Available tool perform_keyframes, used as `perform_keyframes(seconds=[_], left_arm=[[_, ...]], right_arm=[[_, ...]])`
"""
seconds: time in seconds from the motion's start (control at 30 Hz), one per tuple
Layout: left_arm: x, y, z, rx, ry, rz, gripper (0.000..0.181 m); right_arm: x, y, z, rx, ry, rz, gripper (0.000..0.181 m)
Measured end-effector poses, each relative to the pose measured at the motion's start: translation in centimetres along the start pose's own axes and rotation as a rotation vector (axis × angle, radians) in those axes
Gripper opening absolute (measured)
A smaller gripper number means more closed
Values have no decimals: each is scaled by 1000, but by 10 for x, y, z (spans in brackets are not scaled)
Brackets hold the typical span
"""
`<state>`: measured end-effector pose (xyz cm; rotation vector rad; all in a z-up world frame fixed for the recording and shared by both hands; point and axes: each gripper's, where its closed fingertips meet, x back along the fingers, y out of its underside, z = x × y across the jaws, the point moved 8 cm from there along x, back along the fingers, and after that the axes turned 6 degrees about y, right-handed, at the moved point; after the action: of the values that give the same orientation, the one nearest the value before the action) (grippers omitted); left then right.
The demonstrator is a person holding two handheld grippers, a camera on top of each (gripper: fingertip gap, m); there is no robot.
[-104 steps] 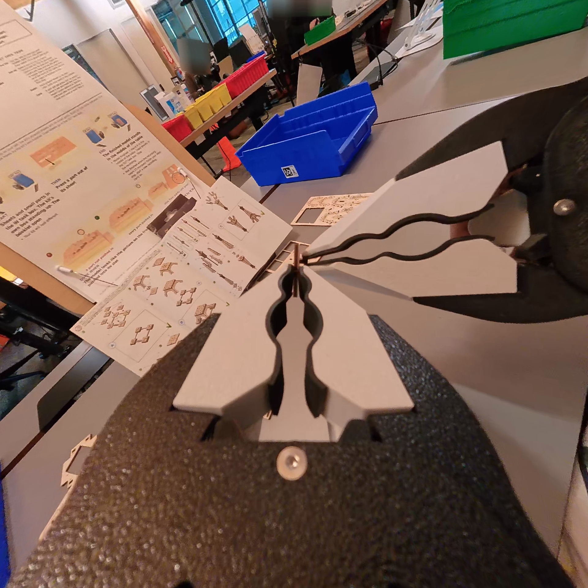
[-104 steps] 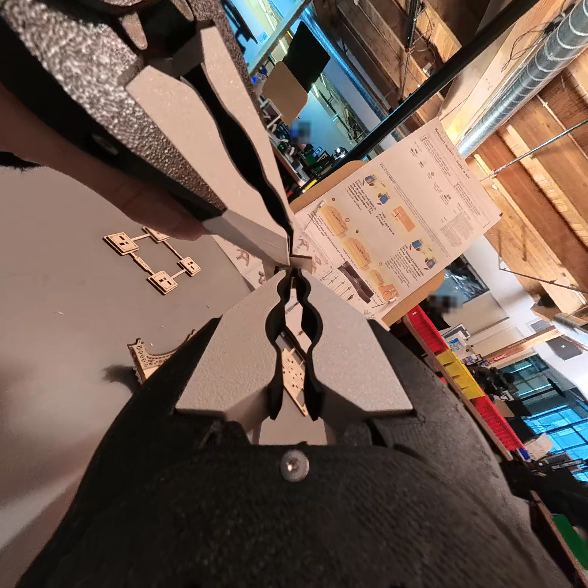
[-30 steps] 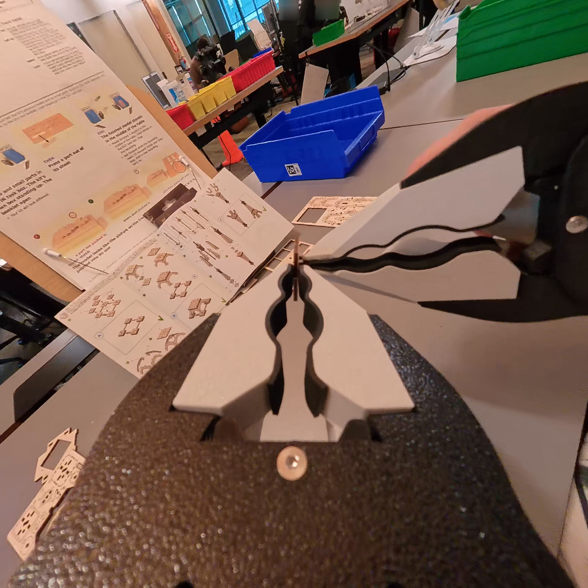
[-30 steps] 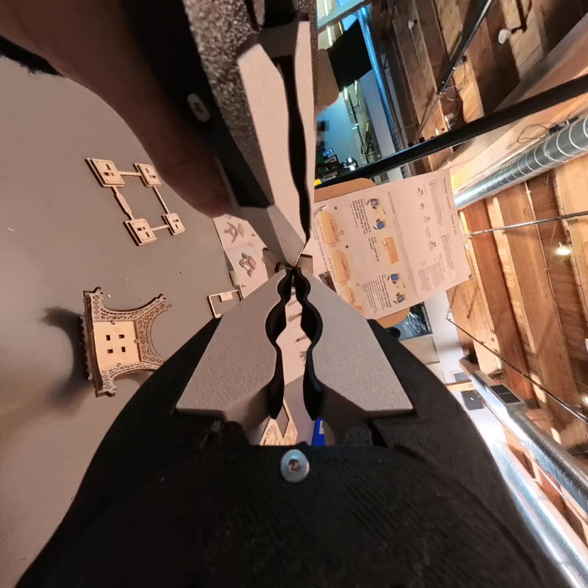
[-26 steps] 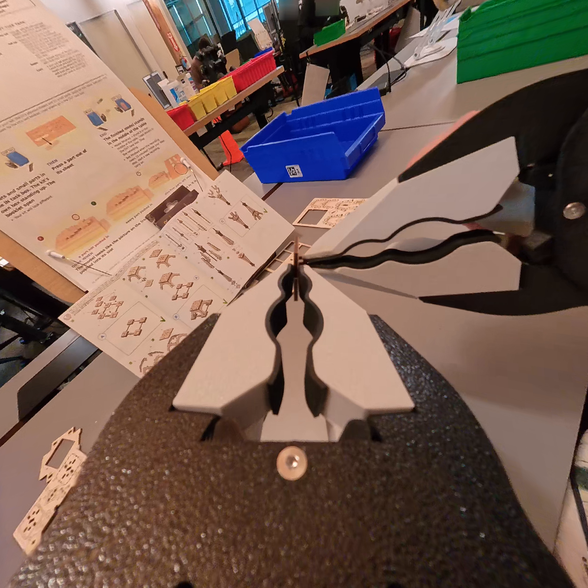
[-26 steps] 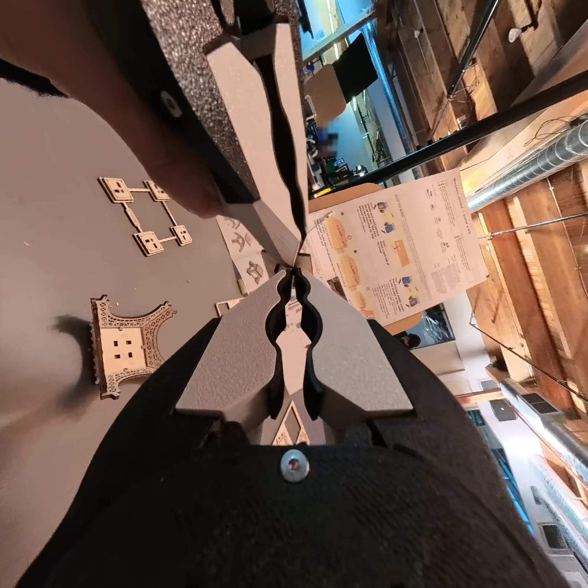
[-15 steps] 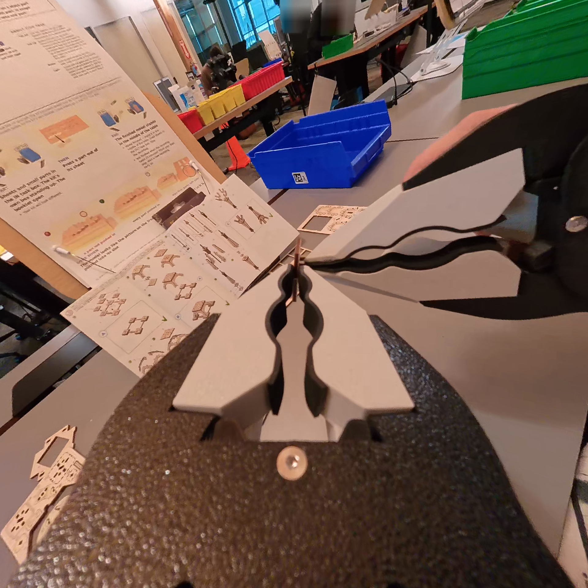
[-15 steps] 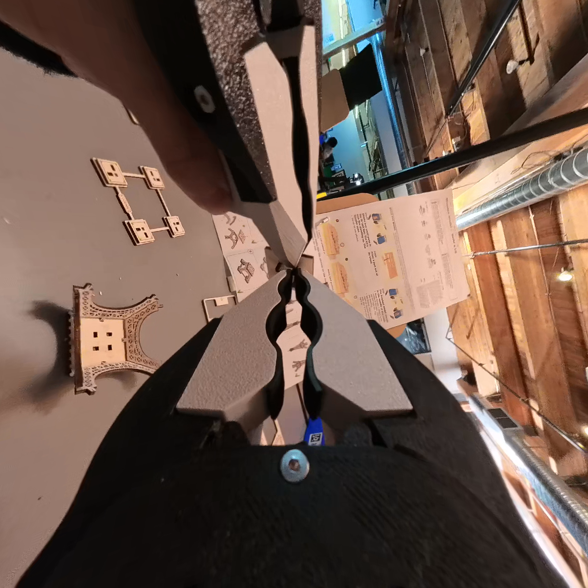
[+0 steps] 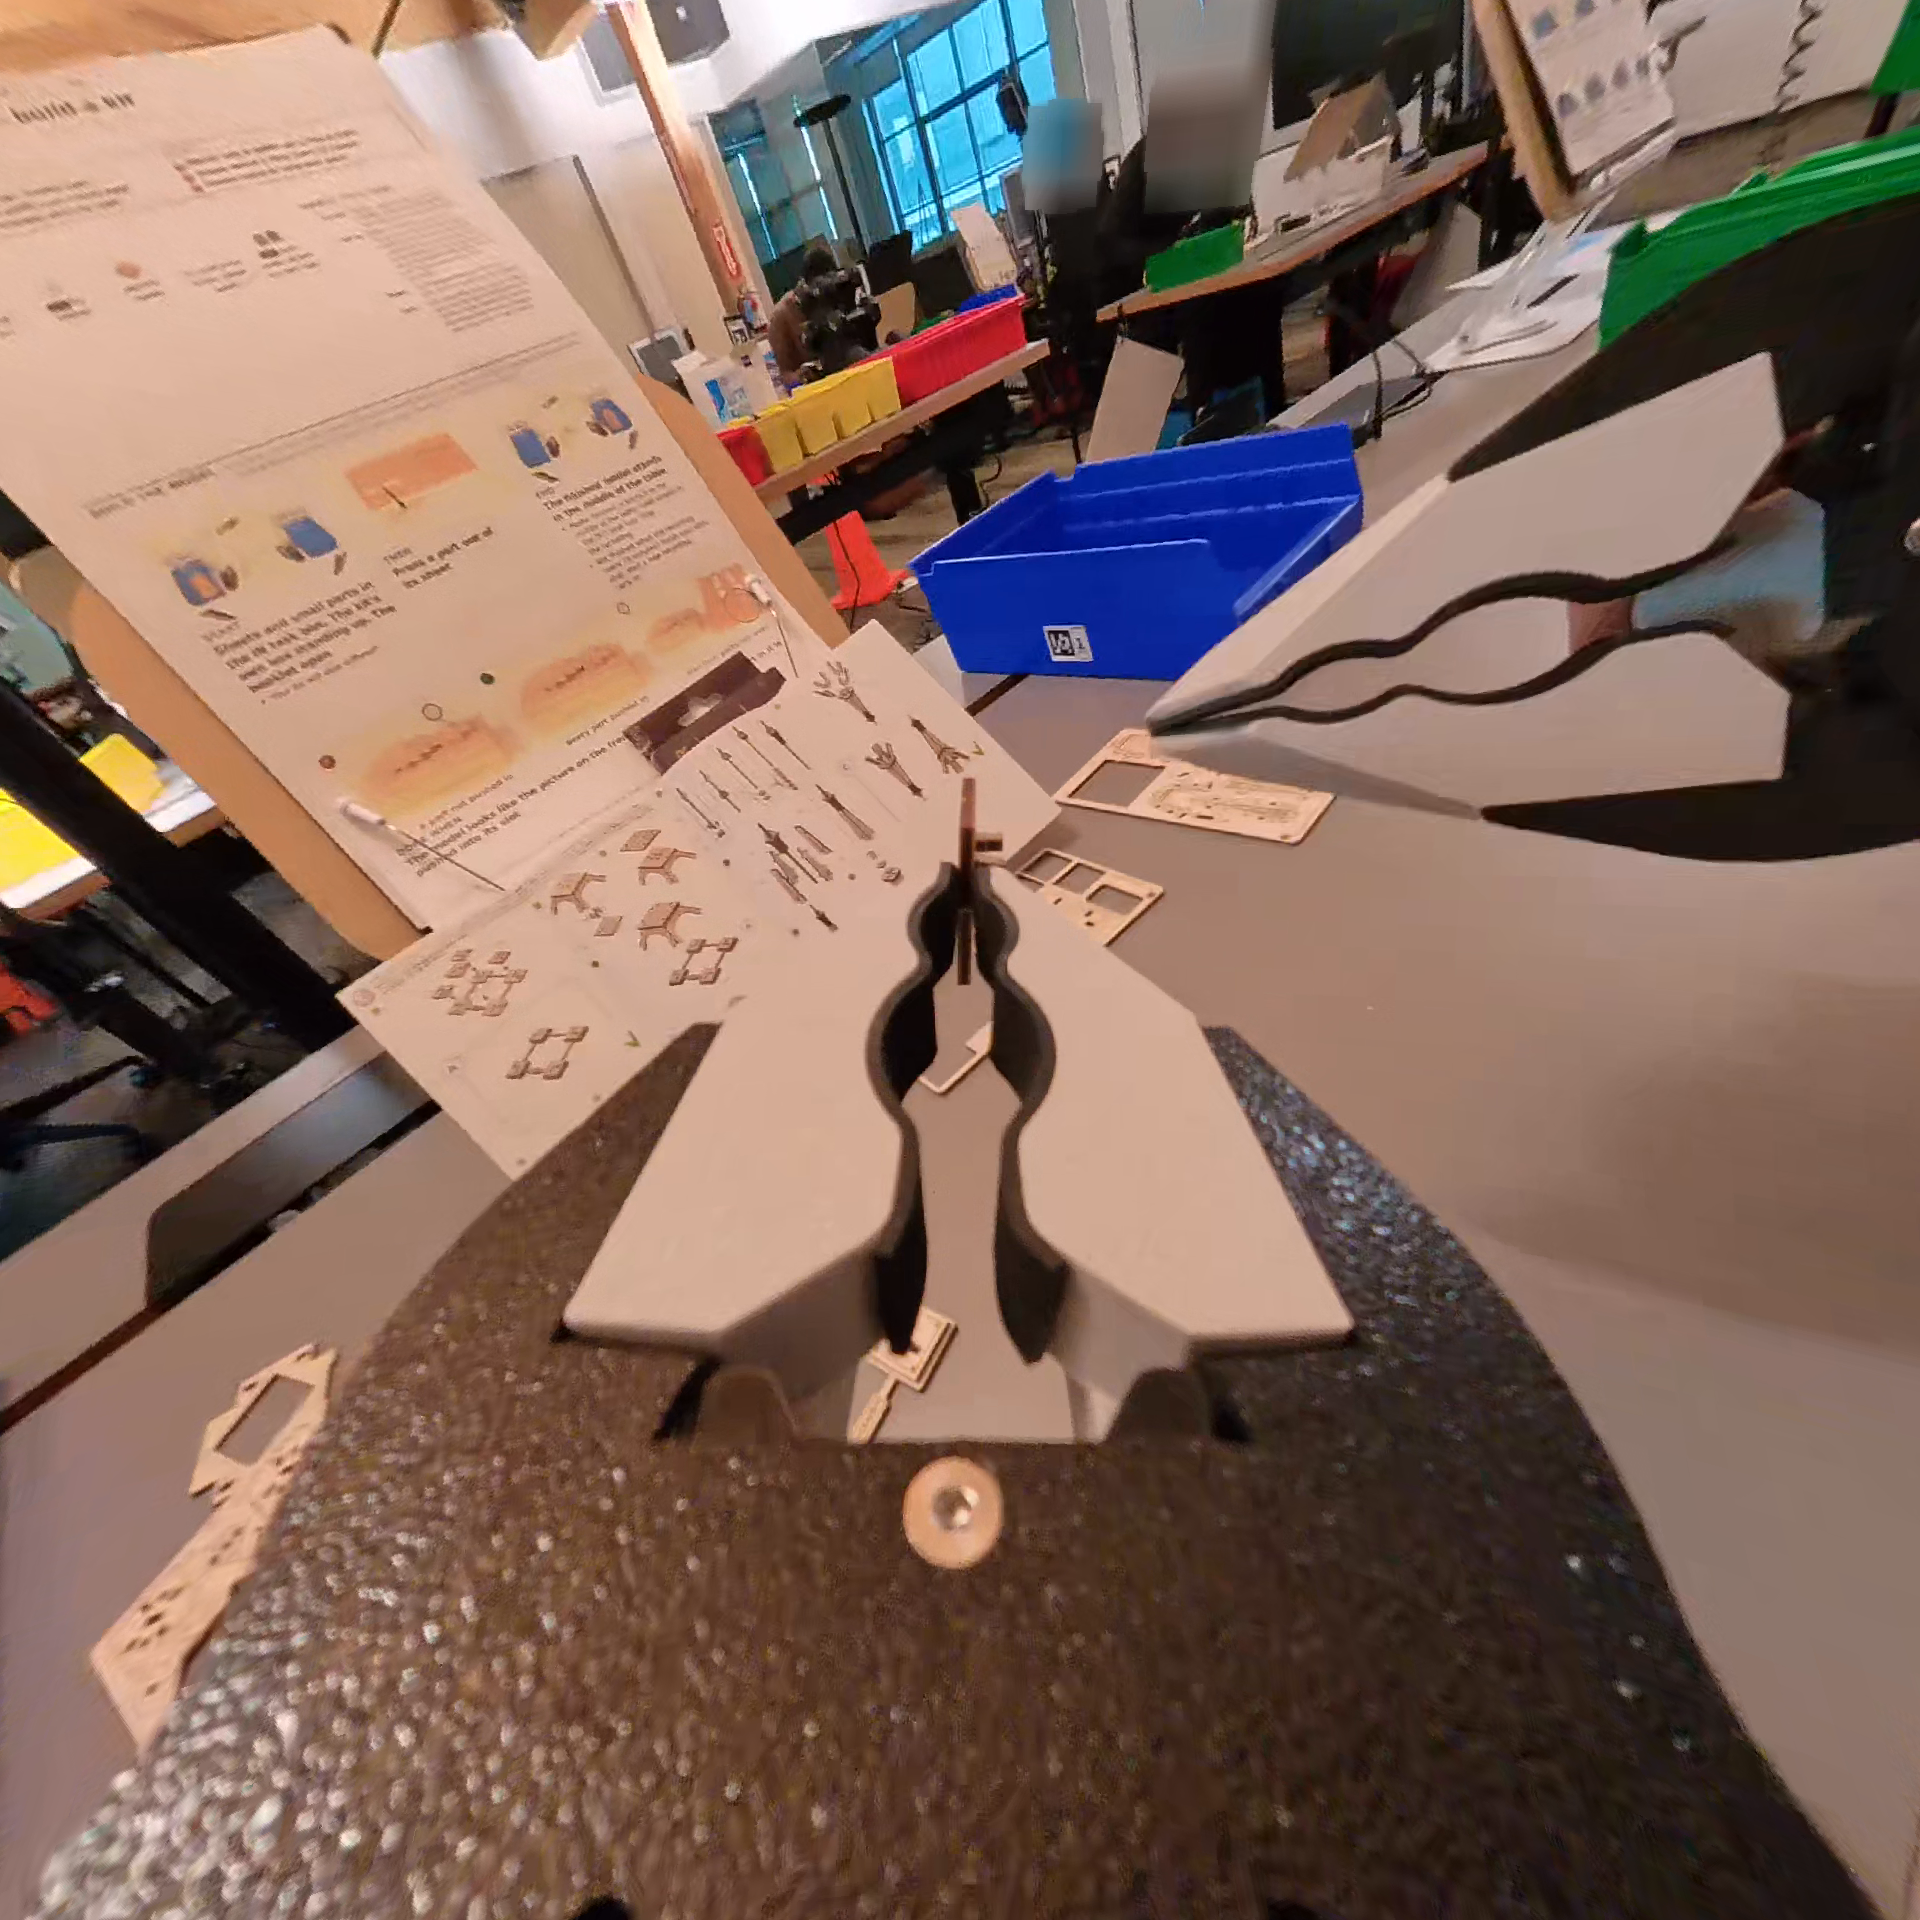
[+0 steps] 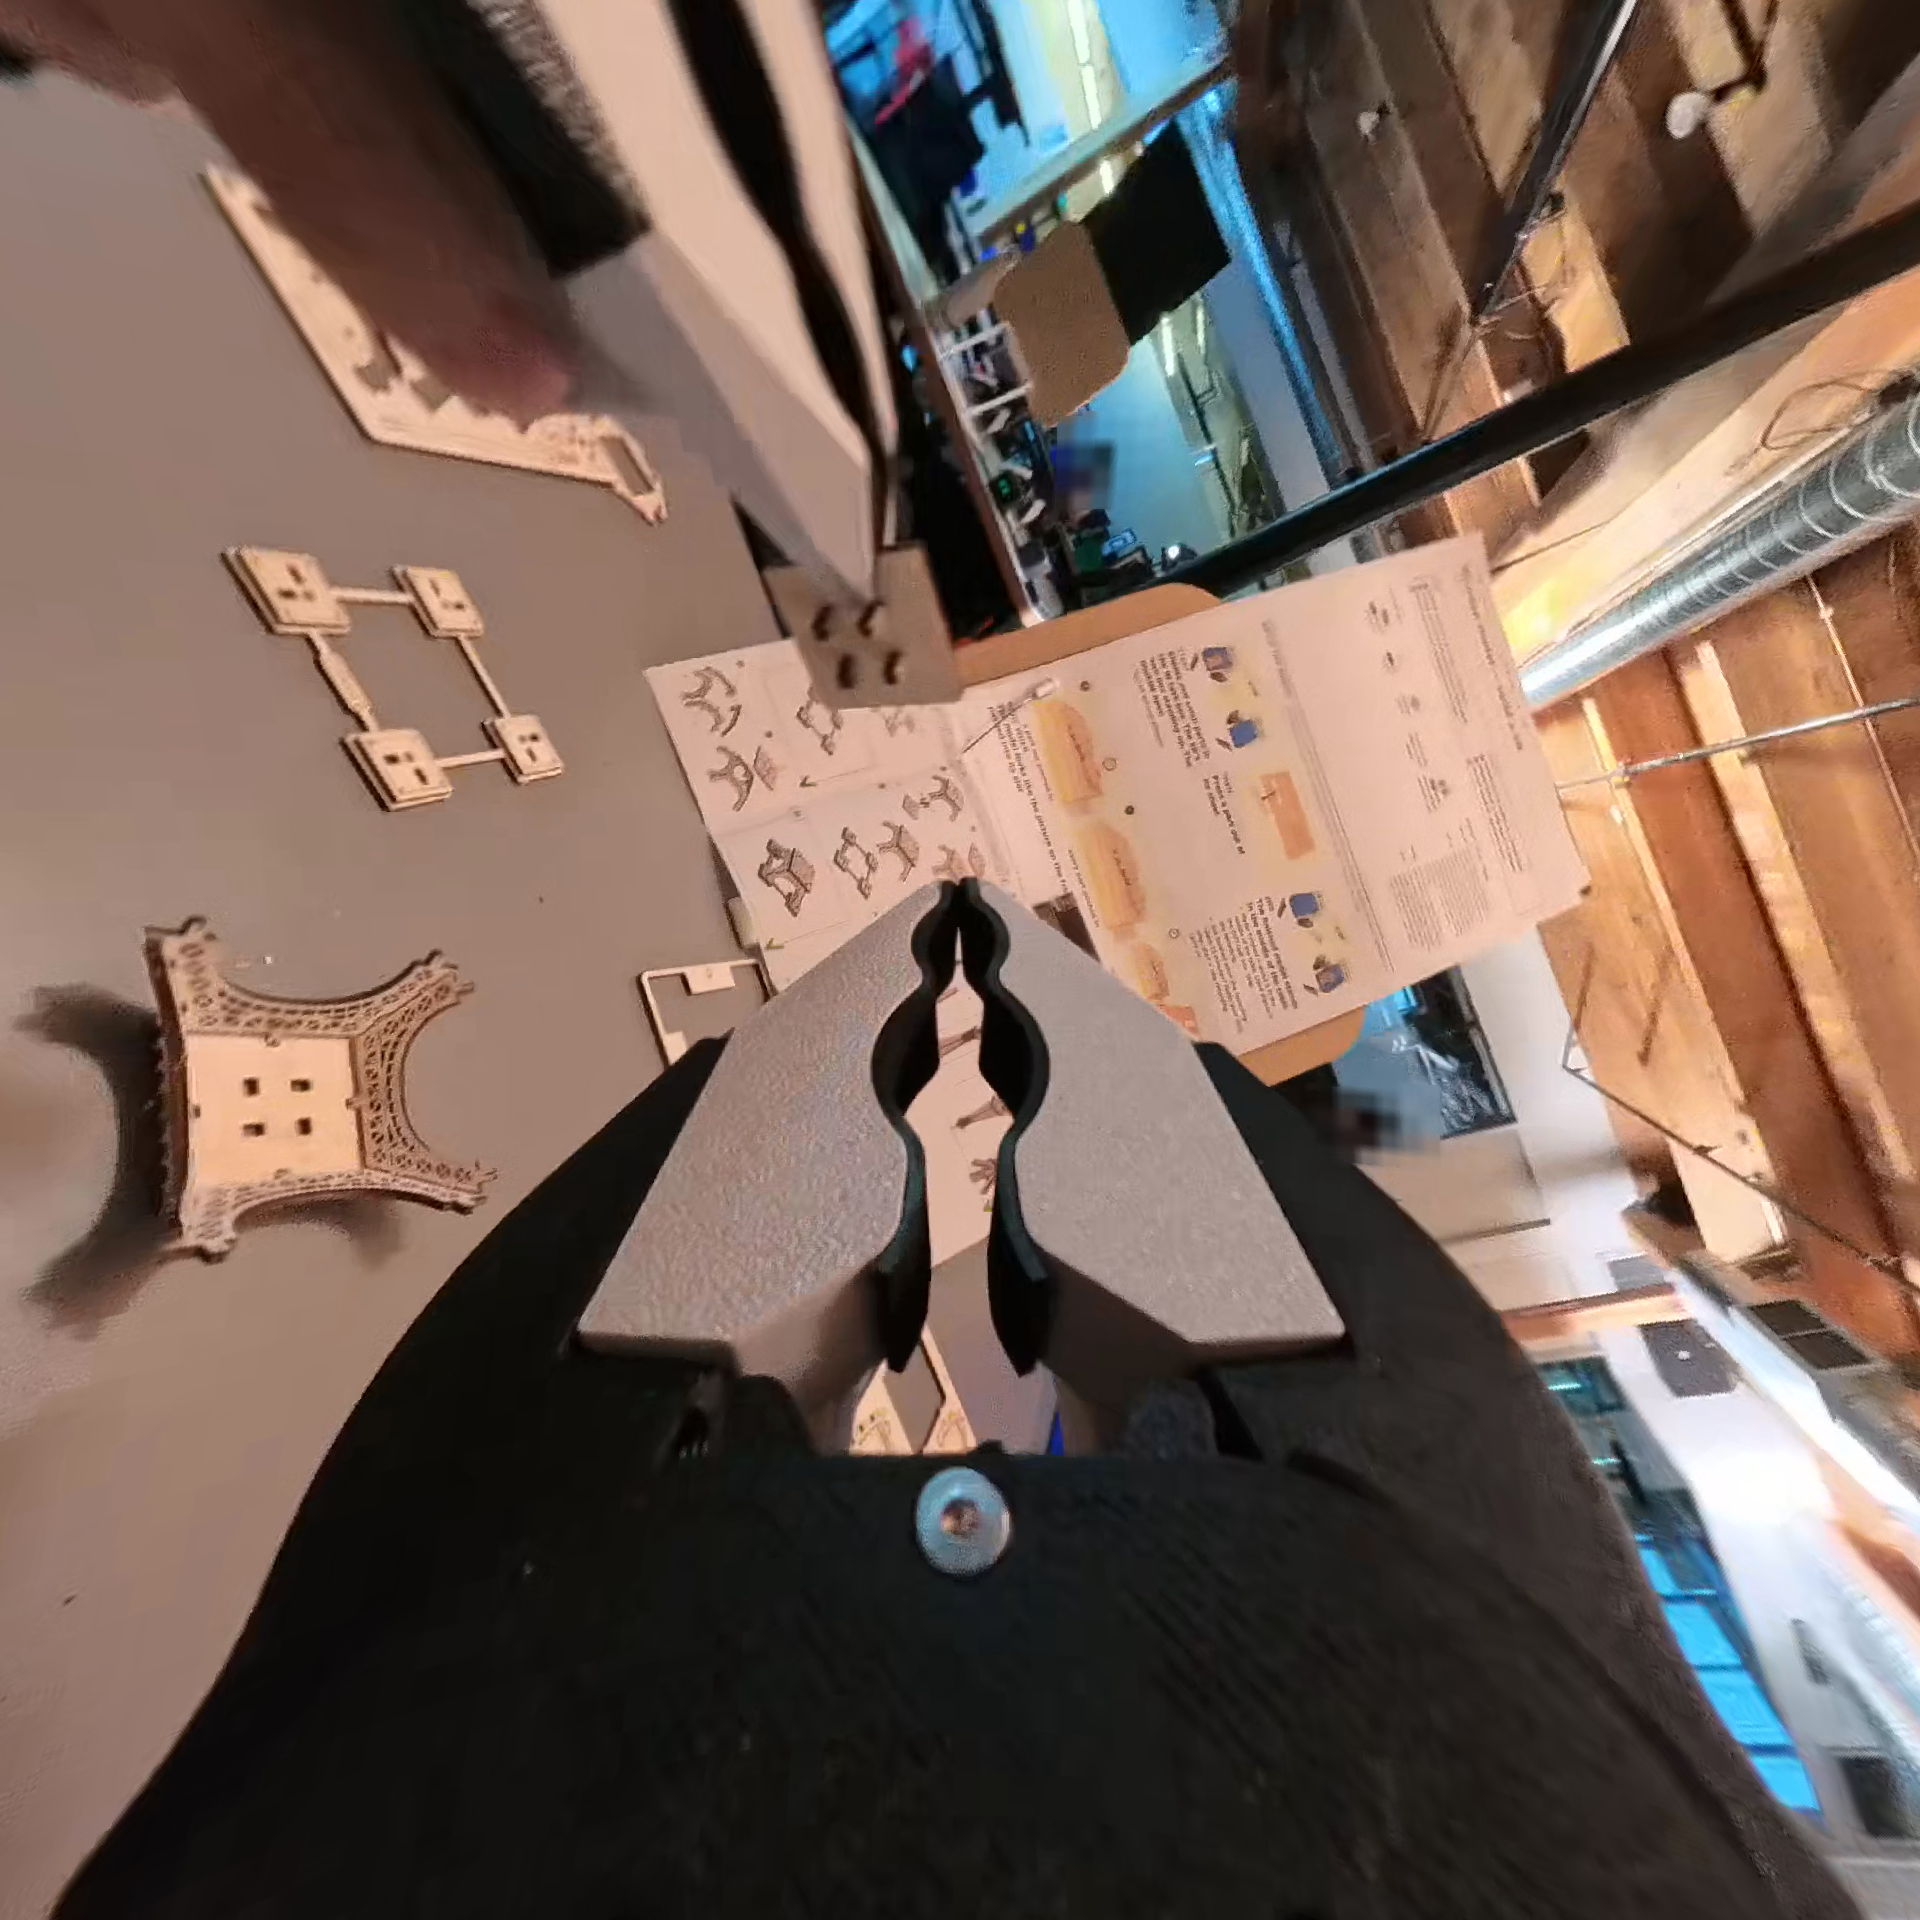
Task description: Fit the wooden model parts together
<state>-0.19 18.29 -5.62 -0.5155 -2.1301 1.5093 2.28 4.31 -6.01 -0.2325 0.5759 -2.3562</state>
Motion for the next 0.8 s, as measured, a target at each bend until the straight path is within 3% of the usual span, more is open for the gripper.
perform_keyframes(seconds=[0.1,0.4,0.57,0.8], left_arm=[[-2,7,-6,37,16,-9,0],[-5,7,5,69,96,-37,0],[-6,5,9,82,117,-33,0],[-6,5,8,94,128,-47,0]], right_arm=[[2,5,-1,-53,-10,10,0],[-4,-18,-22,-119,-52,155,4],[-8,-17,-25,-66,-45,125,11],[-9,-19,-27,-22,-39,129,1]])
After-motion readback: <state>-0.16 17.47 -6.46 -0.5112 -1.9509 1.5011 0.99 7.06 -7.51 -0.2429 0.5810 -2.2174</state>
